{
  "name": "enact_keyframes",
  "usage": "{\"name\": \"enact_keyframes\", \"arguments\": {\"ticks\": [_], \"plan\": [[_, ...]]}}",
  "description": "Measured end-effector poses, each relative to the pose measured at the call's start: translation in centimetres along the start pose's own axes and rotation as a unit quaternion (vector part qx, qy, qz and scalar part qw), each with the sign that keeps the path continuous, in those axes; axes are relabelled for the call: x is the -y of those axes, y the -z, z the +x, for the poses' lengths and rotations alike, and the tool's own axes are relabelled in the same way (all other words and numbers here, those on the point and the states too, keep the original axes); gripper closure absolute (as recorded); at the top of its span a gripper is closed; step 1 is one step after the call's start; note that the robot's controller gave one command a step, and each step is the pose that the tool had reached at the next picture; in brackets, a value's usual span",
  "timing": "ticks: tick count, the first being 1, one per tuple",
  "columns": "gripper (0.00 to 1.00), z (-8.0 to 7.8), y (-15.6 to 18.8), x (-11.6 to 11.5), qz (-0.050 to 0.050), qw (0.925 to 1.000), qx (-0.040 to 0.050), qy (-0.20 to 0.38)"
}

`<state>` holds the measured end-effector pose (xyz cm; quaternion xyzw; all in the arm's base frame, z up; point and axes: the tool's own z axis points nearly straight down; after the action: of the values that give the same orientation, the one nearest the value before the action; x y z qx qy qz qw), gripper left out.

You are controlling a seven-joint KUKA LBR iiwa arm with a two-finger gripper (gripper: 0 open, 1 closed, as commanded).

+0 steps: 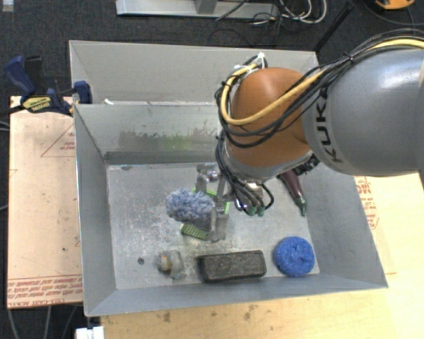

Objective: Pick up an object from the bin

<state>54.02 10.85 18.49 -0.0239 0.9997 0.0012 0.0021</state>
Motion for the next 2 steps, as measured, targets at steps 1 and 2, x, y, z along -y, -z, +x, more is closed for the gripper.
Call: {"name": "enact_keyframes", "arguments": {"ticks": [1,2], "plan": [[0.00,-0.1,-2.7,0.5,0.002,0.9999,-0.0011,-0.016],[0.00,-1.6,-5.0,-0.7,0.000,0.9976,-0.0010,-0.070]]}}
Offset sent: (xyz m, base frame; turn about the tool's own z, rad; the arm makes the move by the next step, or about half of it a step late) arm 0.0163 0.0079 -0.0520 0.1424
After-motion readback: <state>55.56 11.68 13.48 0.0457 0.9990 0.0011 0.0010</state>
